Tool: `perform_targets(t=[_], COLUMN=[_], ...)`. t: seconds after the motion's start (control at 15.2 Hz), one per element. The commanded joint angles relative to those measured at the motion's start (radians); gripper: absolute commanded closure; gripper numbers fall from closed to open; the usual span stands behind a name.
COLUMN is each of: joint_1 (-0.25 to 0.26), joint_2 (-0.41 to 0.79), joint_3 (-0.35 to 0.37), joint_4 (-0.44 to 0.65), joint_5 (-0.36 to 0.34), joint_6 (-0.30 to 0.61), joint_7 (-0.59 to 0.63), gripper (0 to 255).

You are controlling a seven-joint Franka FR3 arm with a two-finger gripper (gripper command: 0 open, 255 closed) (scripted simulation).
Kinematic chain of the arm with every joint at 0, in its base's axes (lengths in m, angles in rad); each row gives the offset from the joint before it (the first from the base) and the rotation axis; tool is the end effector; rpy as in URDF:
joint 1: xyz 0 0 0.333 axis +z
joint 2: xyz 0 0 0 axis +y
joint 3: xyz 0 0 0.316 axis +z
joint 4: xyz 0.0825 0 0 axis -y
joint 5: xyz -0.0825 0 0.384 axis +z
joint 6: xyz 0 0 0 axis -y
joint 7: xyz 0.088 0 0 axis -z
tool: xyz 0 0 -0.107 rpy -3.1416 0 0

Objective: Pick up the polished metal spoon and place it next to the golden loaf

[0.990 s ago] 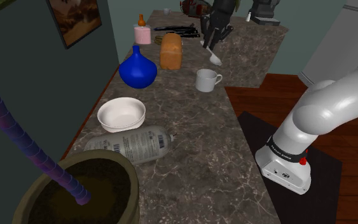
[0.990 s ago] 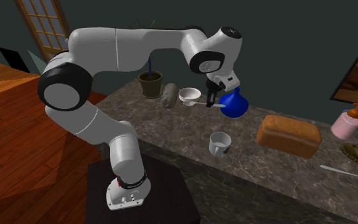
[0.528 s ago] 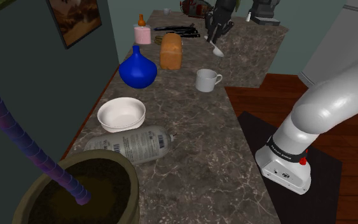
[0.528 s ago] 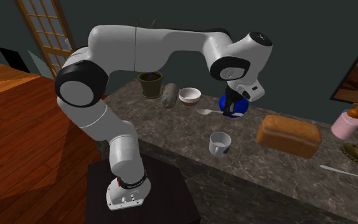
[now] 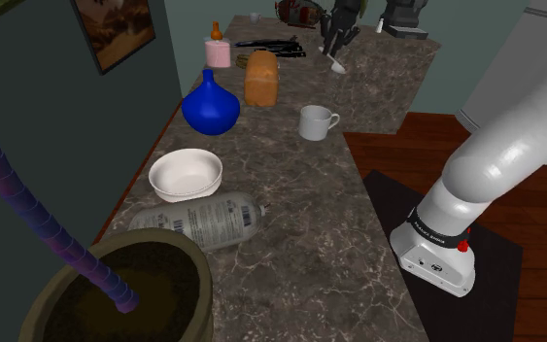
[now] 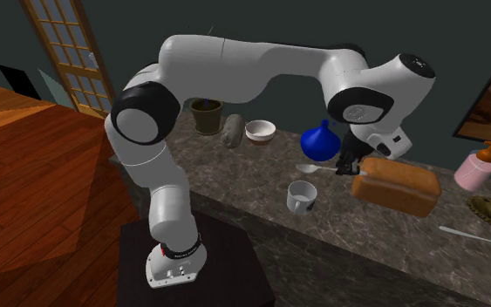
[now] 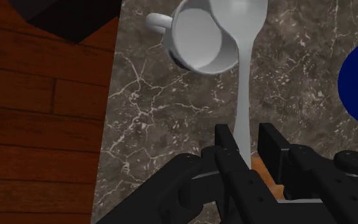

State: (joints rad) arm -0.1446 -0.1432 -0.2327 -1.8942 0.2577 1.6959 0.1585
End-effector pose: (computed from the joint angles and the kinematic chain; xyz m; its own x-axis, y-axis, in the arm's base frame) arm 0.4831 -0.1721 0.5600 0.8436 -0.5261 -0.1077 -0.5342 -0.8015 -0.2686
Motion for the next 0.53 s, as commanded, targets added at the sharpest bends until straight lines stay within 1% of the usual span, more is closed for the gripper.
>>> perform_targets(t=[0.0, 0.13, 0.2, 0.46], joint_1=[-0.016, -0.034, -0.049, -0.048], joint_2=[0.067, 0.134, 0.184, 0.181], joint_3=[-0.027, -0.051, -0.066, -0.063], joint_4=[0.082, 0.161, 0.221, 0.165], joint_5=[0.009, 0.022, 0.034, 0.035], joint_6=[-0.028, -0.054, -0.075, -0.023], joint_7=[-0.041, -0.081, -0.108, -0.12], gripper=[255, 255, 255, 255])
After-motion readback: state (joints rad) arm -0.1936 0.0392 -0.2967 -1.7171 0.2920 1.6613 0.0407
